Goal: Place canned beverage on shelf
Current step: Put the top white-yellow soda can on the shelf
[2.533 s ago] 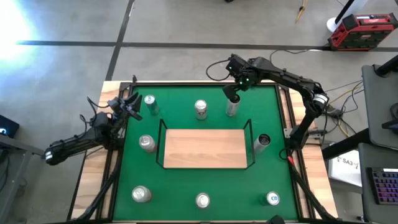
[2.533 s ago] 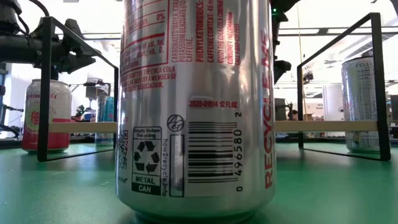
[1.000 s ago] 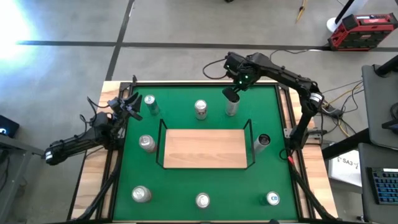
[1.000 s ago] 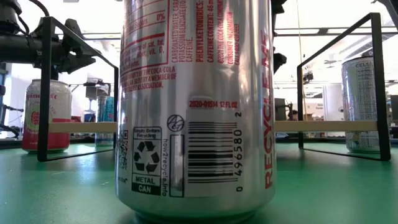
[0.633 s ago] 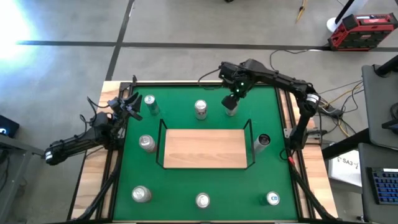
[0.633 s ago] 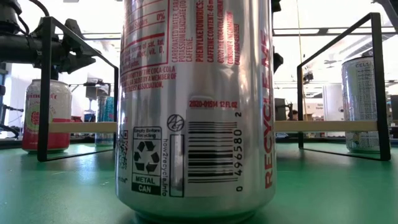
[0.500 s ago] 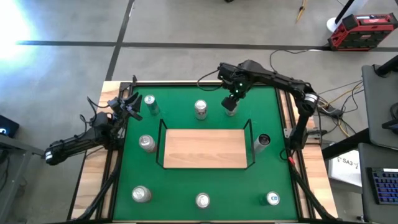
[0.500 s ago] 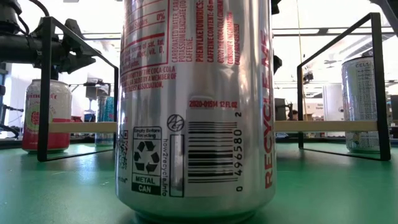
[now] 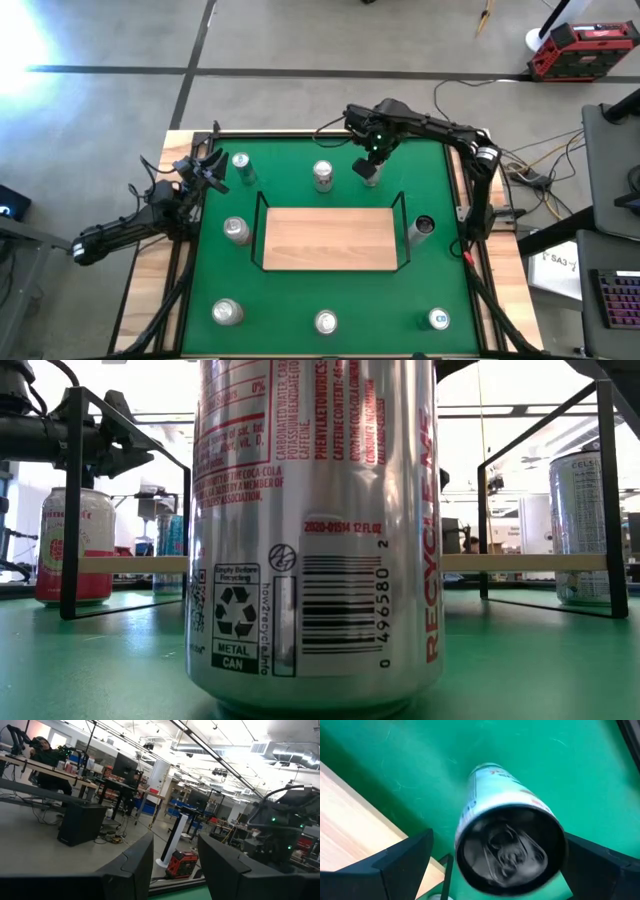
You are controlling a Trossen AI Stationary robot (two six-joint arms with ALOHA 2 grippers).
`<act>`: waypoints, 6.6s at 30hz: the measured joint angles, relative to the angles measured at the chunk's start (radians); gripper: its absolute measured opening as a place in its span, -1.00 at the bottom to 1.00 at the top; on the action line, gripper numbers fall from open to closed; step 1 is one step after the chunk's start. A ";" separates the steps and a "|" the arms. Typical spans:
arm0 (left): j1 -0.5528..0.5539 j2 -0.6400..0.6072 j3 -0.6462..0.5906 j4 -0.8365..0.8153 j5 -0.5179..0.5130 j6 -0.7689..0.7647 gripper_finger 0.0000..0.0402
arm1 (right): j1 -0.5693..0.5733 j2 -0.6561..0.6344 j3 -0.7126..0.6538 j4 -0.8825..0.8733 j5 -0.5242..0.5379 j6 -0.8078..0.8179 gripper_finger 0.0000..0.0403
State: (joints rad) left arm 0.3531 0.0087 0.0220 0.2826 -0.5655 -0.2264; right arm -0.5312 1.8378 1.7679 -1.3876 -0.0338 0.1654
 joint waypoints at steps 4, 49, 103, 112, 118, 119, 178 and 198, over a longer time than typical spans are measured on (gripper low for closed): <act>0.000 0.000 0.000 0.000 0.000 0.000 -0.32 | -0.006 0.003 0.000 0.003 0.000 0.010 0.89; 0.000 0.000 0.000 0.000 0.000 0.000 -0.32 | -0.006 -0.014 0.008 0.031 -0.009 1.553 0.22; 0.000 0.000 0.000 0.000 0.000 0.000 -0.32 | 0.003 -0.012 -0.014 0.032 0.112 2.398 0.37; 0.000 0.000 0.000 0.000 0.000 0.000 -0.32 | 0.007 -0.008 -0.015 0.030 0.108 2.276 0.40; 0.000 0.000 0.000 0.000 0.000 0.000 -0.32 | 0.007 -0.008 -0.015 0.014 0.108 2.241 0.41; 0.000 0.000 0.000 0.000 0.000 0.000 -0.32 | 0.007 -0.008 -0.015 0.013 0.107 2.241 0.43; 0.000 0.000 0.000 0.000 0.000 0.000 -0.32 | -0.119 -0.029 -0.012 0.049 0.026 0.465 0.99; 0.000 0.000 0.000 0.000 0.000 0.000 -0.32 | -0.115 -0.029 -0.016 0.024 -0.013 0.554 0.21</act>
State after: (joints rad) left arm 0.3528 0.0088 0.0221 0.2825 -0.5658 -0.2265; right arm -0.6464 1.8084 1.7516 -1.3635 -0.0469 0.7193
